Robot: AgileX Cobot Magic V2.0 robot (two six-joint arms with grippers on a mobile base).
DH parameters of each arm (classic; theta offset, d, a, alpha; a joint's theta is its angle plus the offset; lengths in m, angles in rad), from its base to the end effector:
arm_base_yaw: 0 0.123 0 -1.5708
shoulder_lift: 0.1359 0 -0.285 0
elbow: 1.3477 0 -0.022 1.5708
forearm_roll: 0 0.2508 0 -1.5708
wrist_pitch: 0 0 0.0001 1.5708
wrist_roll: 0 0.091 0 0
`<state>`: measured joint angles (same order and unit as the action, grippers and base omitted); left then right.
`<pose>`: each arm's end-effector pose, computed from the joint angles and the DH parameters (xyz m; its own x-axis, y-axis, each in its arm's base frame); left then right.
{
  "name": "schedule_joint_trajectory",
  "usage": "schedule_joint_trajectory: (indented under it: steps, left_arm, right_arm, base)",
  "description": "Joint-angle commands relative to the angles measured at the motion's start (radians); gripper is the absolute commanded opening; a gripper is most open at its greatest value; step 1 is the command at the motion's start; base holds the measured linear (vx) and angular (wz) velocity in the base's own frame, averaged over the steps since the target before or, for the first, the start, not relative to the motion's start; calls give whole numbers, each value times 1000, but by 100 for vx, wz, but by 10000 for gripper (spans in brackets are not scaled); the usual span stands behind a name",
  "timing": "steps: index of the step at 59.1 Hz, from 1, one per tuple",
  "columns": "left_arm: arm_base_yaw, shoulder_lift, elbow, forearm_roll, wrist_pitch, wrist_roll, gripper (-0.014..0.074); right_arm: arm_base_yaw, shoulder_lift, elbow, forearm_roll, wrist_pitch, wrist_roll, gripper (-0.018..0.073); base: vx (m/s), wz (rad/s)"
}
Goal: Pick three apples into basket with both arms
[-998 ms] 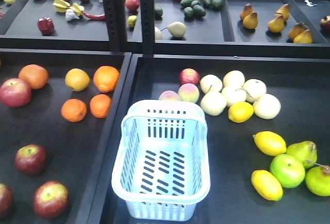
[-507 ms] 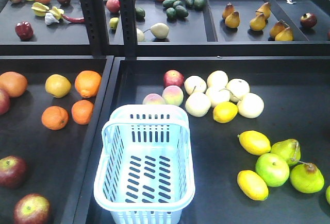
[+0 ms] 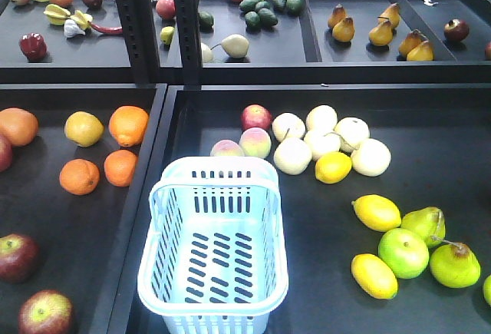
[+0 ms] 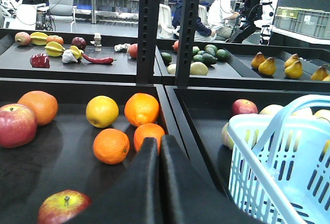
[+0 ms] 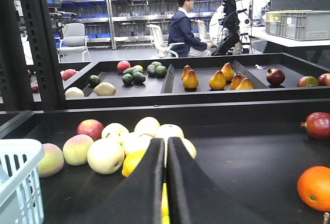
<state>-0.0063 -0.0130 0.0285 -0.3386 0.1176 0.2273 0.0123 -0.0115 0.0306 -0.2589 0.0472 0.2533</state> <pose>0.0566 -0.0039 0.1942 -0.0440 -0.1086 -0.9931 0.0407 0.9931 -0.1104 0.0569 -0.0004 0.1993 0.0225 -0.0051 -0.9997 -0.0001 1.0000 -0.0051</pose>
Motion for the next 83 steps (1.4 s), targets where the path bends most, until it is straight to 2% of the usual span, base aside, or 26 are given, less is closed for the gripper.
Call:
schedule_joint_trajectory:
  steps: [1, 83]
  left_arm:
    - [-5, -13, -25, -6, -73, -1, -6]
    - [-5, -13, -26, -6, -53, 1, -6]
  right_arm:
    - [-4, -11, 11, -12, -76, -7, -5]
    - [-4, -11, 11, -11, -75, -7, -5]
  base:
    - [0, 0]
    - [0, 0]
